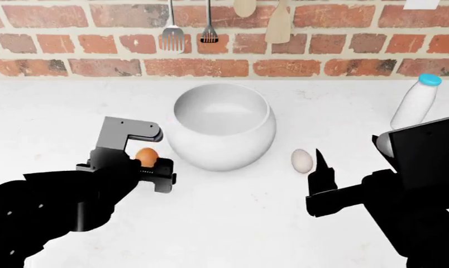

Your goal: Place the eggs and milk next to the bowl.

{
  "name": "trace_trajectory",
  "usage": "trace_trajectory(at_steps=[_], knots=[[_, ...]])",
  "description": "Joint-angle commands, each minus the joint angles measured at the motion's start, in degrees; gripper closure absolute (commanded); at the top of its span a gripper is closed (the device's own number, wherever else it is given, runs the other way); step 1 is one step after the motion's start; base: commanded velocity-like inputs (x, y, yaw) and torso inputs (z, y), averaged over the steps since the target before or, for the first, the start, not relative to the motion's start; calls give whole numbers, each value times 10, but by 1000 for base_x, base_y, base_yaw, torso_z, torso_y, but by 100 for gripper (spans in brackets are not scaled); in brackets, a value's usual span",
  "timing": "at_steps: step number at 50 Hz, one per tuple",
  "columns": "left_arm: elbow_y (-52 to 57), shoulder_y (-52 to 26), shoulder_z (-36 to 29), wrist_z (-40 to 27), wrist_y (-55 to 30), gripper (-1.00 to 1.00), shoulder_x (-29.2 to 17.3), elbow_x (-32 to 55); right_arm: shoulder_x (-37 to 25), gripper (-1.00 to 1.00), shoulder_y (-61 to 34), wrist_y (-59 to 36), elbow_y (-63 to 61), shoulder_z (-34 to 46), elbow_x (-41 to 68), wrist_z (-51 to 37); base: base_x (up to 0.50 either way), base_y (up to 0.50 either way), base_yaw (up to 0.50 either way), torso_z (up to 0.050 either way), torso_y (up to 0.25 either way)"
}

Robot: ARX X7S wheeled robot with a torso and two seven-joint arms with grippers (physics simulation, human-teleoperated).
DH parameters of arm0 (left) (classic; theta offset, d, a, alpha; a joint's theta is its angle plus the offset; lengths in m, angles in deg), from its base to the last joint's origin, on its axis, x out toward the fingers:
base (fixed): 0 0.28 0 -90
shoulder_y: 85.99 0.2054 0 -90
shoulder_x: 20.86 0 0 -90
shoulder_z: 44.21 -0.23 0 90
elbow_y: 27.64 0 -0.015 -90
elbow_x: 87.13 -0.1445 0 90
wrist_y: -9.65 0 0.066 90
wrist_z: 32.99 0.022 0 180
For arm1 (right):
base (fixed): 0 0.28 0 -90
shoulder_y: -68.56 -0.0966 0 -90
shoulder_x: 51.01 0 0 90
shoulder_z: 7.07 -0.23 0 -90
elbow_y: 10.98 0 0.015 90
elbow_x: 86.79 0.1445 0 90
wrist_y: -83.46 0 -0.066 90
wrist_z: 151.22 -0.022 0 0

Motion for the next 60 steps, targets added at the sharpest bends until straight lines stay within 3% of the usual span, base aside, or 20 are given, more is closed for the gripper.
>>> trace_trajectory(at_steps=[1, 27, 42, 60], knots=[[-2, -1, 0, 2, 2, -100, -1, 4, 0, -100, -4, 0, 1, 4, 2, -3, 0, 0, 0, 0, 0], [92, 20, 57, -59, -6, -100, -36, 100, -5, -100, 3, 9, -6, 0, -5, 5, 0, 0, 0, 0, 0], [191, 37, 123, -121, 11, -100, -77, 209, -5, -100, -4, 12, -12, 2, -1, 1, 0, 0, 0, 0, 0], [241, 45, 181, -131, 49, -100, -104, 267, -13, -100, 7, 26, -41, -11, -2, -8, 0, 0, 0, 0, 0]])
